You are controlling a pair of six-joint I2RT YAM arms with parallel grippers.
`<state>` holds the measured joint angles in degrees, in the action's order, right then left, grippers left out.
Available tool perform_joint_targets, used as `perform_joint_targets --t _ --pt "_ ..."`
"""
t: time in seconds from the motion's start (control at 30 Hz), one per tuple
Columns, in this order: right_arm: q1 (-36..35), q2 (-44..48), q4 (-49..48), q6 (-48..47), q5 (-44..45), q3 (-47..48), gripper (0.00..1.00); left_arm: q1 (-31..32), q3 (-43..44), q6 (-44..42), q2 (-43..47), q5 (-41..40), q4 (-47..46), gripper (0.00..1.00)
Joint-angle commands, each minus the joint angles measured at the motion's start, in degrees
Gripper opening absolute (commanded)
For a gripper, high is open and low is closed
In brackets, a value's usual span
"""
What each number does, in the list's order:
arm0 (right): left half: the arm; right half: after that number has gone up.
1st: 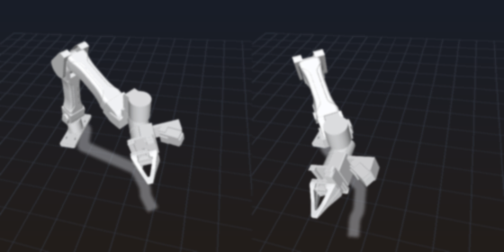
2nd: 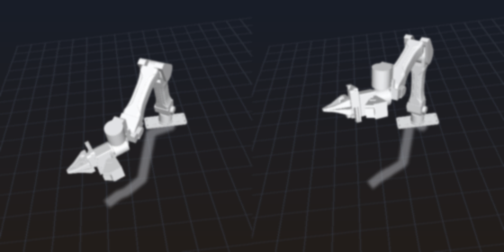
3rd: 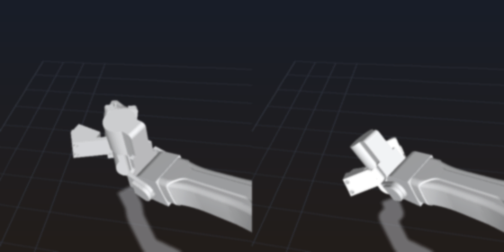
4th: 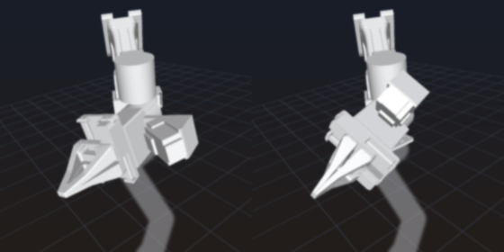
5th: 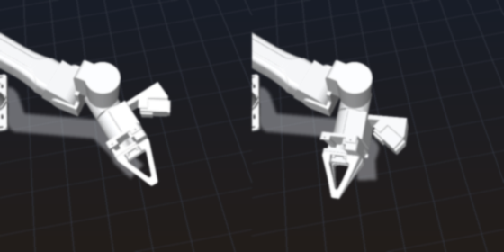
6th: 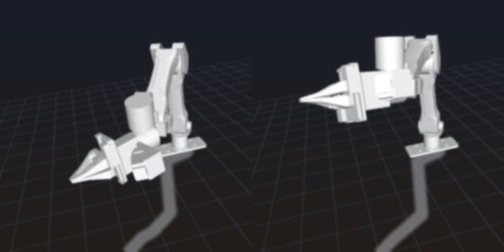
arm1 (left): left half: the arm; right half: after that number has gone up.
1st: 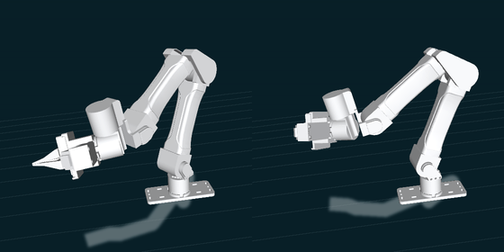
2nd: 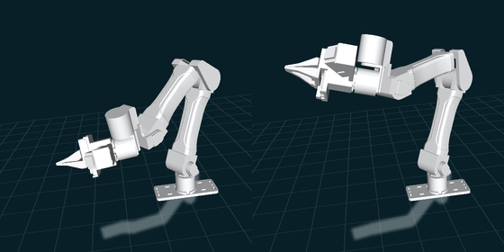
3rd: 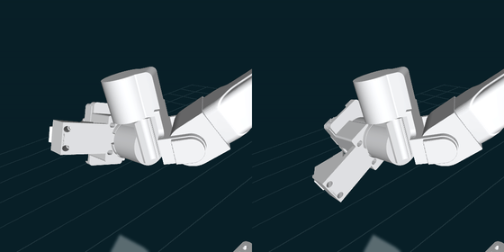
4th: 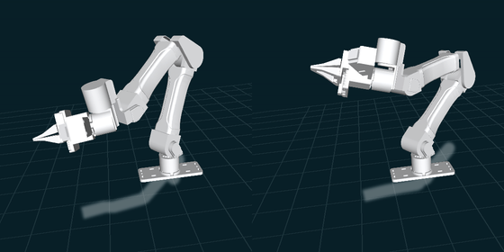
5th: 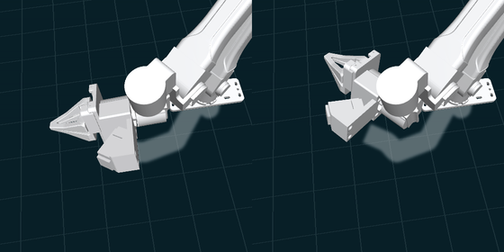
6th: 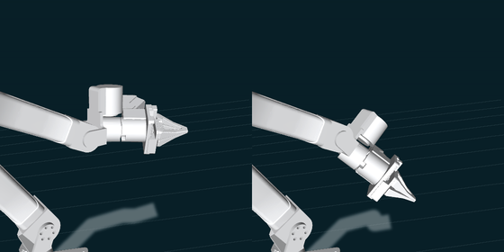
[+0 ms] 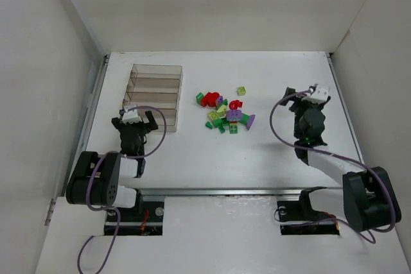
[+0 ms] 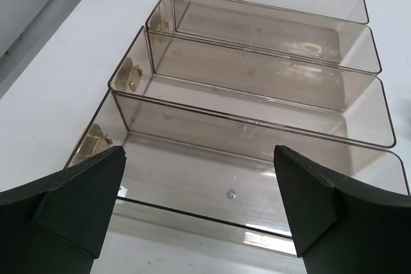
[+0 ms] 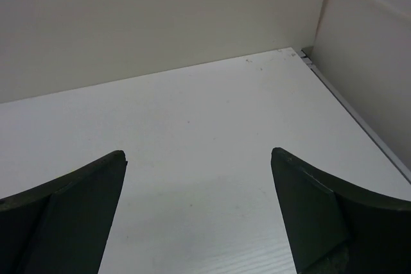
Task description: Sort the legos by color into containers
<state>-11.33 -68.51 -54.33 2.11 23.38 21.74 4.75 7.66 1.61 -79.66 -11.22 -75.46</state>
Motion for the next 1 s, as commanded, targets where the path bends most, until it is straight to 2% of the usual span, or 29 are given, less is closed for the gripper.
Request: perform_joint_targets --t 0.0,0.1,0.13,0.2,0.23,0.27,0.3,0.33,0.37,0.4,0.43,0.47,0.5,0.53,0.57,0.6,0.63,0.67,0.73,0.77,0.87,0.97 --pt "-1.2 2.1 15.8 -3.0 -2.8 10.7 1.00 -0.2 1.0 0.7 0.6 -0.6 -10.8 1.00" --pt "-4.0 2.1 22.1 -9.6 -2.8 18.3 1.00 0.3 1.0 -0.3 0.6 0.0 -10.8 1.00" --pt "-5.2 2.1 22.9 -12.1 -2.8 20.1 1.00 0.3 1.0 -4.6 0.6 7.8 -11.7 1.00" --pt "-8.8 2.7 26.1 -17.8 -1.3 26.1 1.00 -0.3 -0.6 -4.7 5.0 9.9 -13.4 1.00" --pt "-10.0 2.7 27.9 -24.8 -1.3 28.3 1.00 -0.3 -0.6 -4.7 8.4 9.9 -11.2 1.00" --pt "-11.2 2.7 30.2 -28.4 -1.3 30.8 1.00 -0.3 1.3 -5.3 13.0 13.8 4.5 1.00" --pt "-13.6 2.0 32.8 -31.7 -1.3 33.3 1.00 -0.3 5.0 -15.1 21.7 19.9 16.2 1.00" --pt "-14.5 0.4 38.3 -34.1 -0.5 38.3 1.00 -0.3 14.5 -21.6 23.7 26.0 26.1 1.00" --pt "-15.5 -0.3 40.3 -35.1 0.9 40.7 1.00 0.6 18.8 -25.4 24.7 31.3 34.0 1.00" --pt "-17.0 -1.1 41.8 -33.6 2.9 42.9 1.00 1.1 22.6 -26.7 25.2 30.3 43.5 1.00" --pt "-17.0 -1.6 47.2 -31.7 1.6 47.6 1.00 1.7 28.8 -27.6 25.3 28.7 47.1 1.00" --pt "-17.0 -1.6 50.9 -27.8 -2.2 49.9 1.00 1.7 31.9 -29.3 24.4 27.1 50.6 1.00" --pt "-16.0 -1.6 54.6 -26.8 -8.5 51.7 1.00 2.5 35.2 -32.3 23.4 26.3 59.6 1.00" --pt "-14.1 -1.6 57.7 -26.8 -23.6 53.0 1.00 2.5 38.6 -35.9 20.9 26.3 64.6 1.00" --pt "-14.1 -2.2 60.4 -26.8 -28.7 53.1 1.00 3.3 45.2 -41.7 19.4 26.3 69.5 1.00" --pt "-14.1 -2.9 60.9 -26.8 -31.1 53.1 1.00 4.0 48.3 -43.2 17.8 26.3 73.9 1.00" --pt "-14.1 -3.8 61.7 -26.8 -31.8 51.9 1.00 4.0 51.0 -43.2 14.7 25.5 80.9 1.00" --pt "-14.1 -5.1 63.4 -26.8 -31.8 51.4 0.91 4.6 55.2 -42.7 13.5 24.5 83.3 1.00" --pt "-14.1 -10.6 71.8 -28.0 -34.3 52.3 0.85 4.7 58.2 -37.1 11.6 21.7 87.1 1.00" --pt "-14.6 -12.4 74.1 -28.6 -37.4 52.3 0.85 4.7 59.4 -34.9 10.8 21.0 87.2 1.00" --pt "-17.7 -18.9 80.3 -31.5 -36.8 53.8 0.85 4.7 59.9 -25.4 10.8 17.4 86.6 1.00" --pt "-17.8 -22.6 85.1 -33.6 -37.8 56.3 1.00 4.7 59.1 -26.5 11.4 21.7 87.9 1.00"
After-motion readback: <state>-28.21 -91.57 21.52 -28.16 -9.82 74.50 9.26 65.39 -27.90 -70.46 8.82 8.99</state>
